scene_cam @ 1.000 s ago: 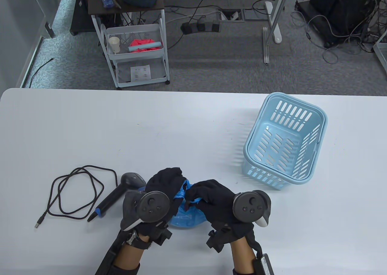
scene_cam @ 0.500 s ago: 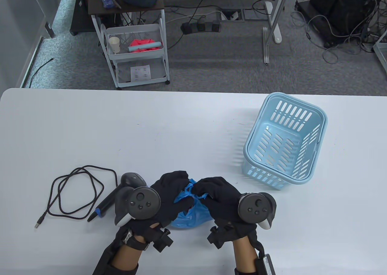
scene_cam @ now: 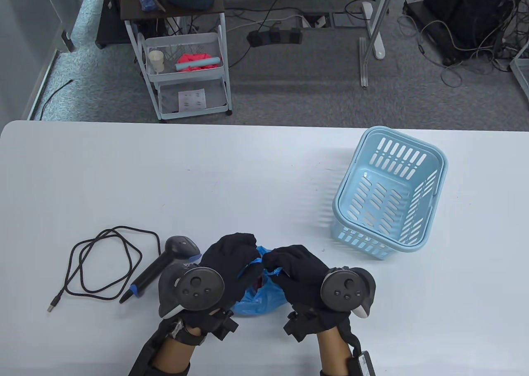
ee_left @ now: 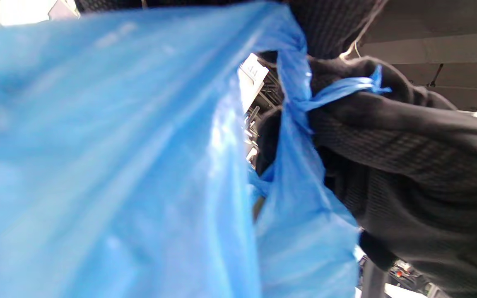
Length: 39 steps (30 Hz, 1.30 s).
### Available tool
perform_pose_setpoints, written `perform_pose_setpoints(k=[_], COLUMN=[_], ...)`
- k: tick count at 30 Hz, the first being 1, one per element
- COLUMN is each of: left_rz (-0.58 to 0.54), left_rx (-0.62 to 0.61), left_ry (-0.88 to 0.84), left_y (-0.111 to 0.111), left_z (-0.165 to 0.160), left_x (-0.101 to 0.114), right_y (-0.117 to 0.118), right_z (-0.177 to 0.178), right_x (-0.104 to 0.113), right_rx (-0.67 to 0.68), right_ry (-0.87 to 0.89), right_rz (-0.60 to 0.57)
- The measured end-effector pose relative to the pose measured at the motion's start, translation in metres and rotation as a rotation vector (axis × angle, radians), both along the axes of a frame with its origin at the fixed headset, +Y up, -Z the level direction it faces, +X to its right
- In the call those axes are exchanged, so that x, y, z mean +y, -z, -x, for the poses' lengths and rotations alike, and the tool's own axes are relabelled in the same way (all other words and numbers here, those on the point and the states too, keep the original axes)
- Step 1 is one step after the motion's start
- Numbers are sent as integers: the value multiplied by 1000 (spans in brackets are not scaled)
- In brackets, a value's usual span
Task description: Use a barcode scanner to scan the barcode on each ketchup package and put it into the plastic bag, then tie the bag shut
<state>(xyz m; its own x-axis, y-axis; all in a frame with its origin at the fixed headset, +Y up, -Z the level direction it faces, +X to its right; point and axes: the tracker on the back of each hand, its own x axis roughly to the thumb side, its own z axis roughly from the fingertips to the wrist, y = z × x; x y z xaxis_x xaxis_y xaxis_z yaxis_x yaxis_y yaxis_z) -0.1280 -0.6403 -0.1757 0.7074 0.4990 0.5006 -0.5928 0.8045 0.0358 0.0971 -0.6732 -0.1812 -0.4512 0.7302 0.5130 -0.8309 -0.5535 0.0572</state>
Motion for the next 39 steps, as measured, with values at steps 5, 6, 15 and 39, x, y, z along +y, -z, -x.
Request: perform_pose_setpoints(k=[5,6,15,39], left_rz=[-28,-29,16,117], left_rx=[46,56,170,214], left_ry=[23,30,111,114], left_y=[0,-1,3,16], left_z=[5,6,25,43], left_x=[-2,-3,-23,-48], right_y=[-3,-3,5,12], right_z=[-16,-17,-42,-73], right_x=[-7,-7,-24,-42], right_rx=[-76,-86,-167,-199], right_ry=[65,70,75,88], right_rz=[6,7,90,199])
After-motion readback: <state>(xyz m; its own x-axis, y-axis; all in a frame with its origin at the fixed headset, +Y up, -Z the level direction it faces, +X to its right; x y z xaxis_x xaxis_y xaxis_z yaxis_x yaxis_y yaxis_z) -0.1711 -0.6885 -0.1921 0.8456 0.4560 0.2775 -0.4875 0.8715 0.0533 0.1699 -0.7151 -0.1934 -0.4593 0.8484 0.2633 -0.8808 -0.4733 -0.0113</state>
